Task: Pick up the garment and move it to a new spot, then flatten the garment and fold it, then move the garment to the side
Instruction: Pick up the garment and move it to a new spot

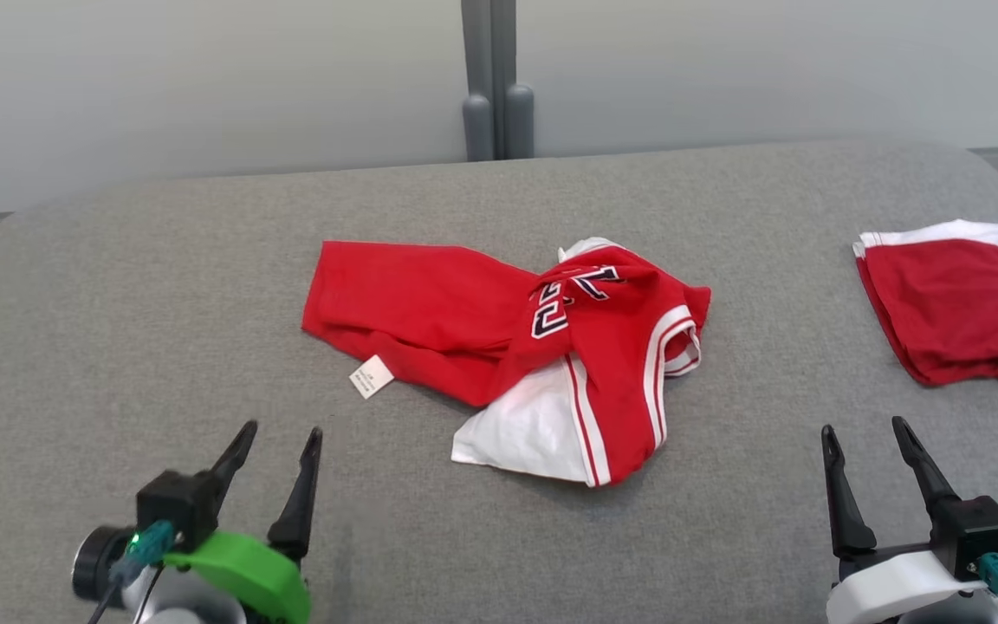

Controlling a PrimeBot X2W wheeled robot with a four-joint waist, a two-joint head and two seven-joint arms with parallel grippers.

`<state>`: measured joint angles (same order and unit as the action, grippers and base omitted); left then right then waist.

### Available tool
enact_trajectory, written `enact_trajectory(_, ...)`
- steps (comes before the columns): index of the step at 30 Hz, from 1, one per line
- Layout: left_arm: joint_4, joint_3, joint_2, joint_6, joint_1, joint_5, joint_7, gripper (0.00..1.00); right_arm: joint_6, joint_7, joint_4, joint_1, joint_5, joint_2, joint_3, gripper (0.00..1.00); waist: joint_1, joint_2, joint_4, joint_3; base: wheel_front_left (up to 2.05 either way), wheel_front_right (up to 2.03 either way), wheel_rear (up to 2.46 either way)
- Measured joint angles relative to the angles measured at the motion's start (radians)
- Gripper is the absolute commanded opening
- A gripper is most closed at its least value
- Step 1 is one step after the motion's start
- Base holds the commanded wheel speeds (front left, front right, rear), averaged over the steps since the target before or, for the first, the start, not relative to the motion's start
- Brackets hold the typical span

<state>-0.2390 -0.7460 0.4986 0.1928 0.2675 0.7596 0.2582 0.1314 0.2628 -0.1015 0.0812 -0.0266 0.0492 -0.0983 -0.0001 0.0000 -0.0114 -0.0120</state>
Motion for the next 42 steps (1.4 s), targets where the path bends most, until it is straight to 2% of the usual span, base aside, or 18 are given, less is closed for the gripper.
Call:
enact_trajectory(3, 0.055, 0.085, 0.011, 0.02, -0.114, -0.019, 0.003, 1.0, 0.0, 0.0, -0.006, 0.012, 0.0, 0.0, -0.002, 1.0, 0.0, 0.0, -0.026, 0.027, 0.0, 0.0, 0.0)
enact_trajectory(5, 0.092, 0.153, 0.008, 0.014, -0.182, -0.05, 0.004, 1.0, 0.0, 0.0, -0.014, 0.02, 0.0, 0.0, 0.0, 1.0, 0.0, 0.0, -0.039, 0.043, 0.0, 0.0, 0.0)
enact_trajectory(8, 0.132, 0.275, -0.027, -0.003, -0.296, -0.092, 0.004, 1.0, 0.0, 0.0, -0.027, 0.034, -0.003, 0.0, 0.009, 1.0, 0.0, 0.0, -0.053, 0.062, 0.0, 0.0, 0.0)
enact_trajectory(10, 0.146, 0.359, -0.062, -0.042, -0.361, -0.116, 0.004, 1.0, 0.0, 0.0, -0.03, 0.042, -0.007, 0.0, 0.016, 1.0, 0.0, 0.0, -0.058, 0.072, 0.0, 0.0, 0.0)
enact_trajectory(17, 0.147, 0.56, -0.161, -0.23, -0.504, -0.255, 0.004, 1.0, 0.0, 0.0, -0.042, 0.063, -0.016, 0.0, 0.037, 1.0, 0.0, 0.0, -0.051, 0.073, 0.0, 0.0, 0.0)
enact_trajectory(21, 0.133, 0.647, -0.219, -0.283, -0.537, -0.313, 0.004, 1.0, 0.0, 0.0, -0.051, 0.072, -0.016, 0.0, 0.037, 1.0, 0.0, 0.0, -0.046, 0.071, 0.0, 0.0, 0.0)
enact_trajectory(25, 0.132, 0.687, -0.261, -0.309, -0.54, -0.359, 0.004, 1.0, 0.0, 0.0, -0.055, 0.073, -0.016, 0.0, 0.031, 1.0, 0.0, 0.0, -0.043, 0.07, 0.0, 0.0, 0.0)
enact_trajectory(30, 0.13, 0.702, -0.281, -0.318, -0.543, -0.392, 0.004, 1.0, 0.0, 0.0, -0.053, 0.073, -0.015, 0.0, 0.021, 1.0, 0.0, 0.0, -0.038, 0.074, 0.0, 0.0, 0.0)
enact_trajectory(42, 0.129, 0.669, -0.27, -0.322, -0.543, -0.391, 0.004, 1.0, 0.0, 0.0, -0.055, 0.073, -0.007, 0.0, 0.011, 1.0, 0.0, 0.0, -0.029, 0.086, 0.0, 0.0, 0.0)
